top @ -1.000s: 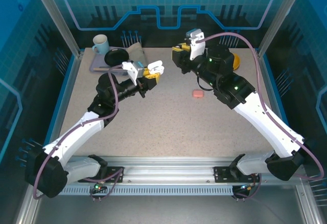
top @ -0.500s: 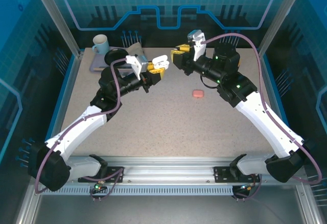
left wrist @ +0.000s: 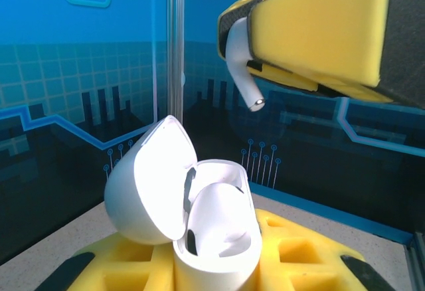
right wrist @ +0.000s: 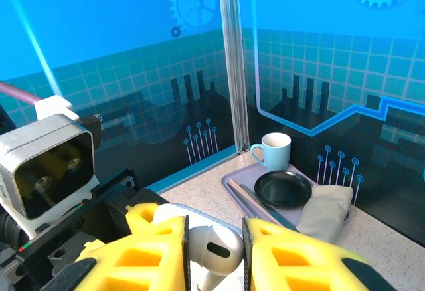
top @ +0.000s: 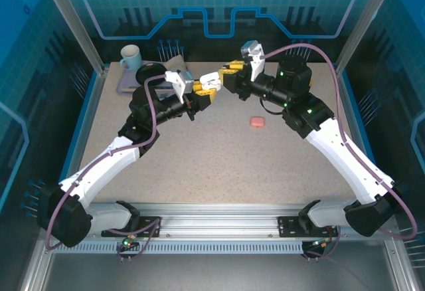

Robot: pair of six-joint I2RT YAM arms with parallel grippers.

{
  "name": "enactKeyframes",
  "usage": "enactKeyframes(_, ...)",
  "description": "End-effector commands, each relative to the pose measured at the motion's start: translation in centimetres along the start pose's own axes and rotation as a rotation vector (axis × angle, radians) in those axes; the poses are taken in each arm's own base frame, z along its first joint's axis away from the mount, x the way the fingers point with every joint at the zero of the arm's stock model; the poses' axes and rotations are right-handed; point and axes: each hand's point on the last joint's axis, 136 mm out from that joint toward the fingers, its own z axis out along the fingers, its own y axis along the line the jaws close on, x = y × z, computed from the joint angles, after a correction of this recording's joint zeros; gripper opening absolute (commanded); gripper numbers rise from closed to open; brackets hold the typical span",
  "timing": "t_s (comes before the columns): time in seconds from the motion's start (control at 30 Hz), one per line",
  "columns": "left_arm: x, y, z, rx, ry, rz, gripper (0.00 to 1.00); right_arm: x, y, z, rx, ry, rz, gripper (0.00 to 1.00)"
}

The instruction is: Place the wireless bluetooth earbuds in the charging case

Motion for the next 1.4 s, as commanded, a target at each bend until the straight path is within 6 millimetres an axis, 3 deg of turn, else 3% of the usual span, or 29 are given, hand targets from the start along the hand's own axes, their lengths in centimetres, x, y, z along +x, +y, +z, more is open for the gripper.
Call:
enactKeyframes(0.0, -2.2, -1.0, 0.3, 0.041, -0.046, 0.007, 0.00, -0.2, -0.2, 0.3, -0.015, -0.003, -0.015, 0.25)
enactKeyframes(0.93, -2.7, -1.2, 0.4, 0.042, -0.057, 0.012, 0.00, 2.5, -2.3, 1.0, 0.048, 0.047, 0.007, 0.20)
enactKeyframes(1.37, -3.2, -0.4, 0.6, 0.002, -0.081, 0.010, 0.00, 3.3, -1.7, 0.5, 0.030, 0.065, -0.029, 0.20)
